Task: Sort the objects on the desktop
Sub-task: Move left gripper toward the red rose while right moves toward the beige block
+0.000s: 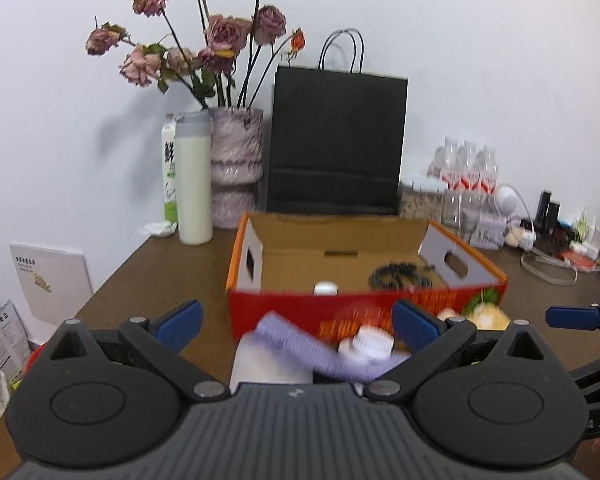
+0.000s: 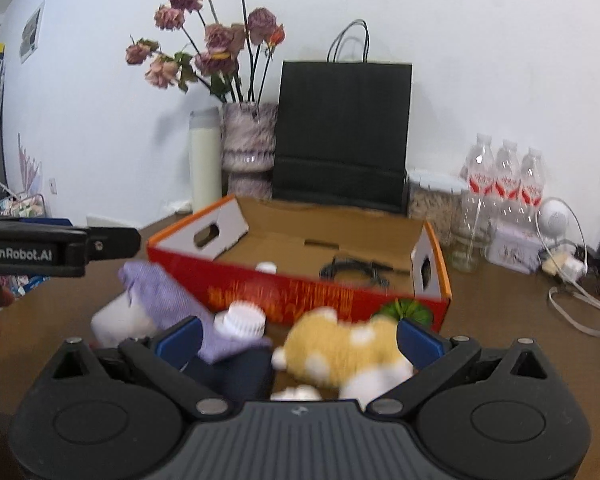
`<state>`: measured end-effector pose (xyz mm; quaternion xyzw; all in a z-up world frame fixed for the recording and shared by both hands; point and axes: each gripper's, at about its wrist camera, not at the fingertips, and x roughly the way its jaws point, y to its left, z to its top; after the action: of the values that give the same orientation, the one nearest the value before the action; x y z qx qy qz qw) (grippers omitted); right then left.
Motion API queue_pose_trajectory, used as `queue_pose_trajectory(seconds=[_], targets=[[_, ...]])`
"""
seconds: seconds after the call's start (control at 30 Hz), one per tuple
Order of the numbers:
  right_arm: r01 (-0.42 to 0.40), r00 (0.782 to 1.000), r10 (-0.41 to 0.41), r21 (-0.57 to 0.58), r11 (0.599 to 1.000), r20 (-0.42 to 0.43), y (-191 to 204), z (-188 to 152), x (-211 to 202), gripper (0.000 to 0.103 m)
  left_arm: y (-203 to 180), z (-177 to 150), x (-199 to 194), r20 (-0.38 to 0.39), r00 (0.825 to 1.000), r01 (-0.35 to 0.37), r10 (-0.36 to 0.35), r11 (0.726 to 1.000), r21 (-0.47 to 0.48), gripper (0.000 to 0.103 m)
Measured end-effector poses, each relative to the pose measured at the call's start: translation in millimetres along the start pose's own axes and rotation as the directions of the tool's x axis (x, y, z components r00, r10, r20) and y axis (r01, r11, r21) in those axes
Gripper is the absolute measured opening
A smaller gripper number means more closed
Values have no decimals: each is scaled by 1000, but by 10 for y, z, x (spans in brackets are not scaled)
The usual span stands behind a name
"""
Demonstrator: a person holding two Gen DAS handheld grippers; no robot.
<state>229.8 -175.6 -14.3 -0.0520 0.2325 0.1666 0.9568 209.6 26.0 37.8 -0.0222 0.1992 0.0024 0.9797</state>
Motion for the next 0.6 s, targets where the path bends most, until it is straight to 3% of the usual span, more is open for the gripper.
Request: queue_pose_trajectory(seconds=[0.33, 0.6], targets=[[6, 995, 0, 56, 998, -104, 81, -558, -199, 103, 198, -487, -173, -147, 989, -17, 16, 1000, -7, 103], [34, 992, -21, 100, 994, -128, 33, -698, -286, 103, 312, -661, -227, -202, 979, -42, 34, 998, -38, 103]])
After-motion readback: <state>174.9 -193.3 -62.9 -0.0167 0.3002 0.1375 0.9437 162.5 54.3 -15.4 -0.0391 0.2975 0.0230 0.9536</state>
